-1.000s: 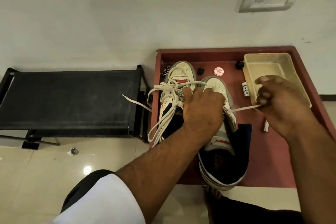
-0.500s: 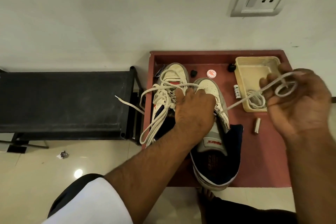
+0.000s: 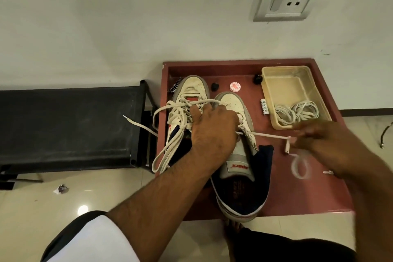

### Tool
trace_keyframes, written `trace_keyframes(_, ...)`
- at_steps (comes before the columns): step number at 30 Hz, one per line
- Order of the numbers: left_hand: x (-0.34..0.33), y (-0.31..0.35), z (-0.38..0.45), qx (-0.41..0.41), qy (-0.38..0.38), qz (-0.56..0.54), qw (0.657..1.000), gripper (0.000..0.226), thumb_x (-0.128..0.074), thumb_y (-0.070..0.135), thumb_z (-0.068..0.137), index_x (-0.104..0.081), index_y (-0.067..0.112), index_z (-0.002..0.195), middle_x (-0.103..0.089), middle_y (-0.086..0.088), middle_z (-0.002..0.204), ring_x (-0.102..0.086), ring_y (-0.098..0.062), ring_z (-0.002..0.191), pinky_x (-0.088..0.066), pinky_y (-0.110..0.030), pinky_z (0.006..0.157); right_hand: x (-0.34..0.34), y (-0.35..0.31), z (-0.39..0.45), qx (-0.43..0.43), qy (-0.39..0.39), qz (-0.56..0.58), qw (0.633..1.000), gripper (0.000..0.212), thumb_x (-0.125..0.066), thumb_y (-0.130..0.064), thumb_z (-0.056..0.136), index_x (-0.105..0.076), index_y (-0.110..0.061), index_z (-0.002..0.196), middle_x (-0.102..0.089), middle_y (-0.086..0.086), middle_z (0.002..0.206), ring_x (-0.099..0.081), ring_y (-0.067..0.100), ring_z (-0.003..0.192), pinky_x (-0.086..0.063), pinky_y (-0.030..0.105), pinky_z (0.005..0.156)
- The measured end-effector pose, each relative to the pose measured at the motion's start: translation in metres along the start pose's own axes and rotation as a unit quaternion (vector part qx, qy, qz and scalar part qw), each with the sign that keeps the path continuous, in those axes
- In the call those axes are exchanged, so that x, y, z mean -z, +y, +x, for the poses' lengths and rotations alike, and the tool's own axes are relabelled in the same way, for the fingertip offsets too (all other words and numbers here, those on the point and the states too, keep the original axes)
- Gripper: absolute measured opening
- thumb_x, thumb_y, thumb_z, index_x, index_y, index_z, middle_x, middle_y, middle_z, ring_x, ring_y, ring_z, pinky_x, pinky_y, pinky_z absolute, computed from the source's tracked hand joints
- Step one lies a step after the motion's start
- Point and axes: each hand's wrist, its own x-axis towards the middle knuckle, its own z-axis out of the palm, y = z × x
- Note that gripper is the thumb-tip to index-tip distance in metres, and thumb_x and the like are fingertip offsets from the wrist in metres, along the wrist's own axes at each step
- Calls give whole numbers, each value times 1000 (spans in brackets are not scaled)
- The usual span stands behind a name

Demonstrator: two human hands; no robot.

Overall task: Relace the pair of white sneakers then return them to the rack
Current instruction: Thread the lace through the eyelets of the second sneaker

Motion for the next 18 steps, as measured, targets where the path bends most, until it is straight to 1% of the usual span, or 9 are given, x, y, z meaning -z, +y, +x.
trace_keyframes(2,0,0,0,-2,2,6,1000,24,-70,46,84,-70,33,104,-59,2,114,-46,-25,119,-19,-54,105,18,15,-9,-36,13,-73,997,10,-76,-29,79,-73,-21,73,-70,2,86,-62,18,75,-49,35,72)
trace_keyframes(4,0,1,0,-7,8,20,1000,25,-68,45,86,-69,31,107,-58,0,116,-46,-26,119,-18,-54,105,12,14,-7,-15,27,-129,991,19,-73,-51,74,-70,-34,81,-67,-9,98,-61,18,88,-50,40,81)
trace_keyframes(5,0,2,-1,-8,8,26,1000,25,-68,44,86,-69,31,108,-58,0,116,-46,-26,119,-18,-54,105,1,6,-3,14,35,-119,992,21,-74,-50,75,-69,-37,91,-62,-14,105,-58,16,95,-48,39,86)
trace_keyframes(7,0,3,-1,-6,6,26,1000,24,-68,43,86,-69,31,107,-58,0,115,-46,-26,119,-18,-54,106,-28,-14,11,66,29,-67,995,16,-75,-36,80,-72,-34,96,-60,-15,104,-58,13,97,-47,36,87)
trace_keyframes(8,0,3,-1,-3,8,23,1000,22,-68,41,87,-70,31,106,-58,0,115,-46,-26,119,-18,-54,106,-43,-23,20,86,16,-65,994,7,-75,-33,80,-73,-33,86,-63,-15,98,-60,15,95,-49,38,86)
trace_keyframes(9,-1,3,-1,-1,11,22,1000,20,-68,37,87,-70,31,106,-59,0,114,-46,-26,119,-19,-54,106,-55,-29,28,93,0,-75,993,8,-76,-33,79,-70,-33,74,-65,-15,94,-62,17,92,-50,41,86)
trace_keyframes(12,-1,2,0,-1,10,12,1000,18,-67,35,88,-71,31,105,-59,1,115,-46,-26,121,-21,-53,107,-64,-30,35,91,-10,-135,987,30,-74,-34,82,-55,-35,59,-64,-8,86,-59,20,91,-49,45,88)
trace_keyframes(16,0,0,-1,-1,-2,-10,1000,25,-72,46,83,-71,31,103,-60,3,116,-45,-25,121,-21,-53,106,-12,13,21,3,-22,-169,985,32,-71,-31,85,-58,-32,56,-58,-6,71,-63,26,77,-51,43,72)
trace_keyframes(18,1,1,-2,-3,4,-7,1000,23,-72,44,84,-71,31,101,-61,3,114,-46,-25,119,-19,-55,107,12,35,8,-48,-14,-204,978,24,-70,-41,80,-60,-41,59,-58,-3,69,-63,33,79,-51,44,74)
